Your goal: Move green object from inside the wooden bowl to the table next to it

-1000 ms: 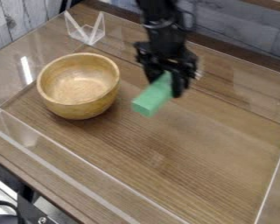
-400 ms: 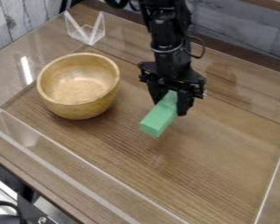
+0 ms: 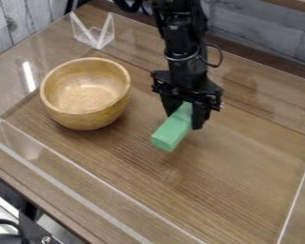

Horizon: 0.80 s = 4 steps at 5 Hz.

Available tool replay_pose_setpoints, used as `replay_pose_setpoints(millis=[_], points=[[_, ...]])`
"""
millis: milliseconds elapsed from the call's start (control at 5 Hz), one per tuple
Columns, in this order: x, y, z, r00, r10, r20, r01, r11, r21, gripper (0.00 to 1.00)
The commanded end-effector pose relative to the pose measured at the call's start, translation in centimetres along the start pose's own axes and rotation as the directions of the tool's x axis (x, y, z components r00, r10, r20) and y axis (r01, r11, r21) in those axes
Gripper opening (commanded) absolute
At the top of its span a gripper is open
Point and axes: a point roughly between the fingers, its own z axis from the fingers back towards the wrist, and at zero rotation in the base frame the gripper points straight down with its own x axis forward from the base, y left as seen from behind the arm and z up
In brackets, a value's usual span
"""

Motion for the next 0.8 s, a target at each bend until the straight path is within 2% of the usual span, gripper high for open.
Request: replay_pose_setpoints(millis=[0,200,400,600], points=[[0.6,0.2,2.2,0.998,0.007,0.066,-0.007,1.000,0.001,0.00],[0.3,0.1,3.4,0.997,0.007,0.075,-0.007,1.000,-0.002,0.00],[0.2,-0.3,3.5,0.997,0.015,0.074,-0.015,1.000,0.000,0.00],[0.4,-0.2,3.4,0.997,-0.041,0.062,0.041,0.999,-0.004,0.00]])
